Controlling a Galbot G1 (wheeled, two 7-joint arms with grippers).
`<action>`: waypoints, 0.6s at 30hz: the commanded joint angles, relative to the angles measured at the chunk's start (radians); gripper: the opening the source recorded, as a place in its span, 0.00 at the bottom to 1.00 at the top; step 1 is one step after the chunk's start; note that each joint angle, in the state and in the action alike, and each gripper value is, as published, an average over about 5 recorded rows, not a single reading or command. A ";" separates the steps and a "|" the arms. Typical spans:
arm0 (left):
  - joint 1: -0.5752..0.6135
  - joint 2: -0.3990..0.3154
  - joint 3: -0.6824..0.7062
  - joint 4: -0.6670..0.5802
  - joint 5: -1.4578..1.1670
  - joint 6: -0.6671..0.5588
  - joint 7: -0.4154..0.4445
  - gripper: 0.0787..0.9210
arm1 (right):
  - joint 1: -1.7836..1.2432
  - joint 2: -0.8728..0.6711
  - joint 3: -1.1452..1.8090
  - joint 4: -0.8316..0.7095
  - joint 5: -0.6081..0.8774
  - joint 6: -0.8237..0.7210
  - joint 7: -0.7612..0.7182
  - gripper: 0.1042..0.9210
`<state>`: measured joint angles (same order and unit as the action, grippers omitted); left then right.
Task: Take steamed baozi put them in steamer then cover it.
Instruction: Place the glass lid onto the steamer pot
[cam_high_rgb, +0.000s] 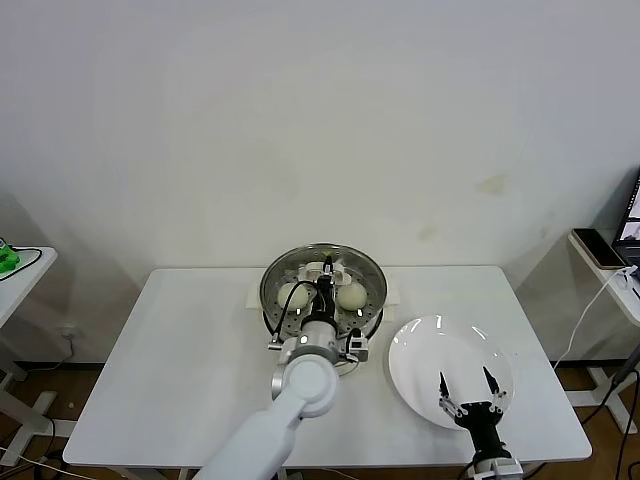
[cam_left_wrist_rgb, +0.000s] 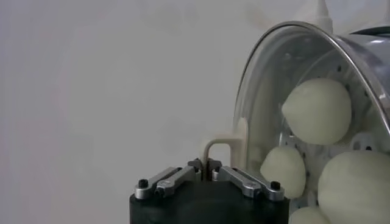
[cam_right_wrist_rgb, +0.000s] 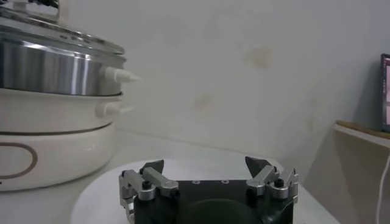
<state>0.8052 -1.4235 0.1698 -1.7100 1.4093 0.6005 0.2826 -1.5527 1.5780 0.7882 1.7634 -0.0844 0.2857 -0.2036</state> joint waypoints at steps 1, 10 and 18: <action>0.002 -0.006 0.001 0.007 0.007 -0.003 -0.001 0.06 | 0.000 0.000 -0.001 0.002 0.001 0.000 -0.001 0.88; 0.005 -0.013 -0.003 0.018 0.016 -0.008 -0.009 0.06 | -0.002 0.000 -0.003 0.002 0.002 0.004 -0.005 0.88; 0.007 -0.013 -0.011 0.022 0.025 -0.014 -0.009 0.06 | -0.003 0.000 -0.006 0.002 0.002 0.005 -0.007 0.88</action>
<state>0.8122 -1.4374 0.1597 -1.6888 1.4305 0.5875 0.2726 -1.5557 1.5776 0.7826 1.7651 -0.0829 0.2900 -0.2100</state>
